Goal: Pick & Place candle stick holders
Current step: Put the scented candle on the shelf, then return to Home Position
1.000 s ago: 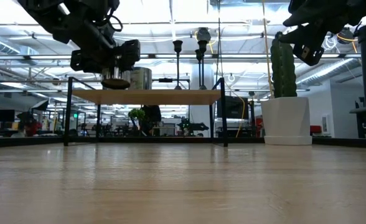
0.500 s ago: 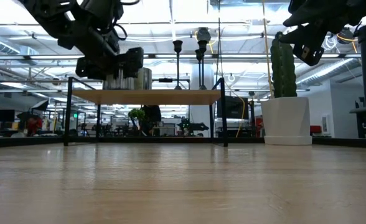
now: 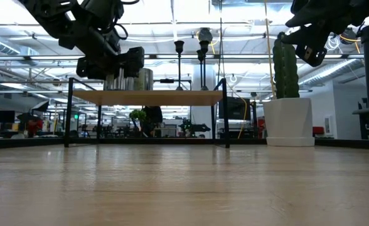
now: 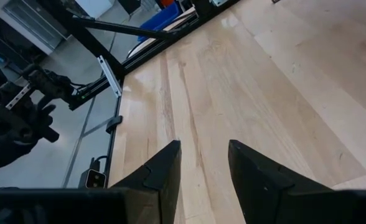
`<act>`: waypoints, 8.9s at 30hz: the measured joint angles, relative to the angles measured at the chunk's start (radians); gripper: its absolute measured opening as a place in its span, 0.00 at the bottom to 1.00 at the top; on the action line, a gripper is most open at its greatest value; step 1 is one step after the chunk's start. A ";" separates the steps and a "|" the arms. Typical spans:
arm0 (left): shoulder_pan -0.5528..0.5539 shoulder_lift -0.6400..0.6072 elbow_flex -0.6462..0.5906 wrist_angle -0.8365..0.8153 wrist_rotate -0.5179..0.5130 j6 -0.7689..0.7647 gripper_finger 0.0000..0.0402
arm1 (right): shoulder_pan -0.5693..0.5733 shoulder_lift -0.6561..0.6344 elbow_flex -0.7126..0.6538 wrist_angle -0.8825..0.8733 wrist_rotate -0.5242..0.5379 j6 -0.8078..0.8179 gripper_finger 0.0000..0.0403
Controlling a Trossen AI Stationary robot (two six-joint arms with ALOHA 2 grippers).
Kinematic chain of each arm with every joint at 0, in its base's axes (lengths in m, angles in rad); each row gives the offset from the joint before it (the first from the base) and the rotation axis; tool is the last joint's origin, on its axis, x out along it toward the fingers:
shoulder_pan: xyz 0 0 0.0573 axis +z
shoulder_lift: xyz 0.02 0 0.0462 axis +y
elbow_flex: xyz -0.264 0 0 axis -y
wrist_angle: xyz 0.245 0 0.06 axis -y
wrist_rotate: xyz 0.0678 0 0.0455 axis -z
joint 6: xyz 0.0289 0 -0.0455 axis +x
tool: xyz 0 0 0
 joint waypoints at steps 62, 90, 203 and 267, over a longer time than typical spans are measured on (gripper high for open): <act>-0.353 -0.178 0.000 0.577 -0.089 0.735 0.99 | 0.000 0.000 0.000 -0.001 -0.004 -0.002 0.31; -0.464 -0.150 0.000 -0.026 -0.277 0.117 0.45 | 0.000 0.000 0.000 -0.001 -0.001 -0.004 0.31; -0.220 -0.848 -0.278 -0.215 1.153 0.180 0.13 | 0.000 -0.048 0.000 0.066 -0.031 -0.173 0.31; -0.155 -1.320 -0.523 -0.431 1.230 0.198 0.13 | 0.000 -0.636 -0.515 0.276 -0.004 -0.588 0.31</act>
